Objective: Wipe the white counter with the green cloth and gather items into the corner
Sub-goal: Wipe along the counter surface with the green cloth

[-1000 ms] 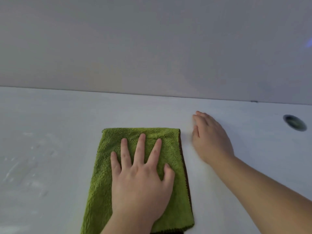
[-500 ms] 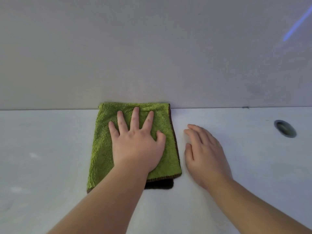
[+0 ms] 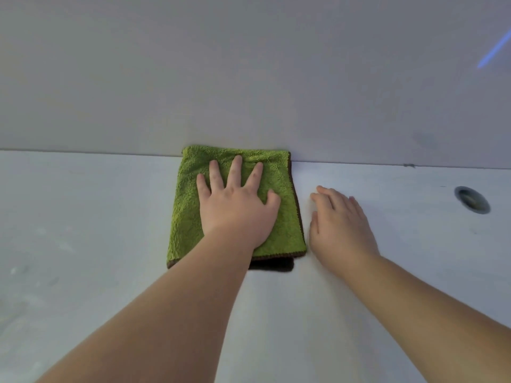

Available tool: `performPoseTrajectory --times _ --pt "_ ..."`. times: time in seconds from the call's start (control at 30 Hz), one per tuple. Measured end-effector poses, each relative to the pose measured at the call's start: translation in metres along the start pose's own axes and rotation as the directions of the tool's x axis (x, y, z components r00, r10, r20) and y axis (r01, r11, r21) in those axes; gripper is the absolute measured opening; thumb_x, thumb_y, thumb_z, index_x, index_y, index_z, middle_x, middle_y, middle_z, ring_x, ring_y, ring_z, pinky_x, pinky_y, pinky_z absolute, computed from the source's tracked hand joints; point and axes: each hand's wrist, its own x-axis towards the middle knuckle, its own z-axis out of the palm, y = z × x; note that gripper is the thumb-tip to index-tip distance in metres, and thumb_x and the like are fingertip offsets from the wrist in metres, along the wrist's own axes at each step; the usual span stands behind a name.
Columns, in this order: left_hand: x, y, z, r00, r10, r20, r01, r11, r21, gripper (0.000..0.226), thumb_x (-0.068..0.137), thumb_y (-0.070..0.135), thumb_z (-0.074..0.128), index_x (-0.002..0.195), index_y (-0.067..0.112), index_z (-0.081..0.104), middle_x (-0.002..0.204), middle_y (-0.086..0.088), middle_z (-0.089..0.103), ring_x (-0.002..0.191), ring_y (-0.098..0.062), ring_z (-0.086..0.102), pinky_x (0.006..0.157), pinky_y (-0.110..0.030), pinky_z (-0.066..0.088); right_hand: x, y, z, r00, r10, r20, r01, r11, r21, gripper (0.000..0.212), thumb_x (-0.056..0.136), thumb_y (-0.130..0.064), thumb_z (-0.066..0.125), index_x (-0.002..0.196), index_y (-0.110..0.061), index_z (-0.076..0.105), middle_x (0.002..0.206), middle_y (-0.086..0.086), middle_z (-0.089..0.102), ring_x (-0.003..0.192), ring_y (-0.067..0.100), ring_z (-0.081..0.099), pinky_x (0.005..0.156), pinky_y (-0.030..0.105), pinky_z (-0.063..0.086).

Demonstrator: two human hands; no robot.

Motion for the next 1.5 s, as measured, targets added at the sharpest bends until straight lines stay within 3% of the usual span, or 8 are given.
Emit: performPoseTrajectory --times 0.1,0.2,0.47,0.67,0.93,1.23,1.37,1.5 --pt "-0.001 -0.003 0.0 1.0 0.013 0.002 -0.013 1.0 0.015 0.071 0.088 0.07 0.008 0.156 0.049 0.004 0.169 0.008 -0.001 0.153 -0.033 -0.01 0.121 -0.055 -0.008 -0.002 -0.023 -0.005 0.992 -0.013 -0.123 0.038 0.98 0.196 0.046 0.084 0.001 0.046 0.128 -0.009 0.056 0.138 0.006 0.052 0.13 0.027 0.042 0.111 0.035 0.029" --pt "-0.004 -0.017 -0.004 0.999 0.05 -0.003 -0.05 0.999 0.021 0.072 0.087 0.071 0.005 0.156 0.05 0.005 0.168 0.01 0.002 0.154 -0.029 -0.007 0.123 -0.049 -0.006 0.001 -0.045 -0.001 0.986 0.158 -0.061 -0.105 0.853 0.512 0.039 0.099 -0.017 0.039 0.137 -0.016 0.049 0.139 -0.002 0.051 0.13 0.019 0.043 0.104 0.027 0.032" --pt "-0.013 -0.063 -0.014 0.997 0.076 0.009 -0.076 0.997 0.029 0.072 0.086 0.072 0.005 0.155 0.051 0.006 0.167 0.017 0.0 0.154 -0.017 -0.006 0.123 -0.04 -0.004 0.004 -0.057 0.012 0.945 0.309 -0.106 -0.178 0.759 0.627 0.041 0.103 -0.018 0.035 0.143 -0.021 0.044 0.138 0.003 0.056 0.125 0.024 0.05 0.095 0.027 0.036" --pt "-0.02 -0.12 -0.028 1.0 -0.027 0.002 0.026 0.998 0.065 0.074 0.085 0.074 0.006 0.155 0.051 0.004 0.166 0.021 -0.003 0.153 -0.012 -0.006 0.123 -0.037 -0.004 0.006 -0.067 0.019 0.999 0.034 -0.038 -0.018 0.933 0.359 0.046 0.101 -0.015 0.035 0.147 -0.012 0.039 0.155 0.005 0.035 0.144 0.022 0.026 0.117 0.036 0.021" --pt "-0.021 -0.171 -0.044 0.998 -0.055 -0.006 0.056 0.995 0.078 0.075 0.083 0.073 0.009 0.155 0.051 0.008 0.165 0.023 -0.001 0.153 -0.01 -0.006 0.124 -0.037 -0.004 0.042 -0.124 0.03 0.993 -0.111 -0.04 0.118 0.953 0.281 0.046 0.102 -0.019 0.033 0.147 -0.012 0.036 0.158 0.003 0.028 0.147 0.023 0.016 0.118 0.034 0.009" --pt "-0.005 -0.149 -0.05 0.997 0.001 -0.078 0.011 0.988 0.154 0.079 0.085 0.057 0.007 0.159 0.03 0.015 0.169 0.004 0.004 0.154 -0.025 -0.002 0.12 -0.045 -0.019 0.051 -0.133 0.044 0.998 -0.032 -0.06 0.044 0.977 0.207 0.048 0.094 -0.007 0.037 0.142 -0.007 0.044 0.152 0.007 0.04 0.143 0.025 0.027 0.118 0.032 0.015" --pt "0.008 -0.139 -0.041 0.99 0.137 -0.014 -0.137 0.99 0.028 0.069 0.091 0.064 0.005 0.156 0.045 -0.006 0.167 0.012 -0.01 0.153 -0.017 -0.014 0.124 -0.042 -0.008 0.049 -0.135 0.04 0.998 -0.016 -0.063 0.027 0.983 0.18 0.047 0.095 -0.01 0.039 0.141 -0.01 0.046 0.151 0.004 0.041 0.143 0.022 0.029 0.116 0.03 0.016" --pt "0.01 -0.149 -0.035 0.991 0.124 -0.043 -0.125 0.991 -0.038 0.069 0.09 0.068 0.01 0.156 0.049 0.006 0.166 0.02 -0.002 0.153 -0.011 -0.009 0.124 -0.037 -0.005 0.047 -0.136 0.037 0.997 -0.014 -0.07 0.026 0.985 0.173 0.043 0.095 -0.007 0.043 0.138 -0.007 0.05 0.148 0.007 0.046 0.14 0.024 0.035 0.115 0.033 0.022"
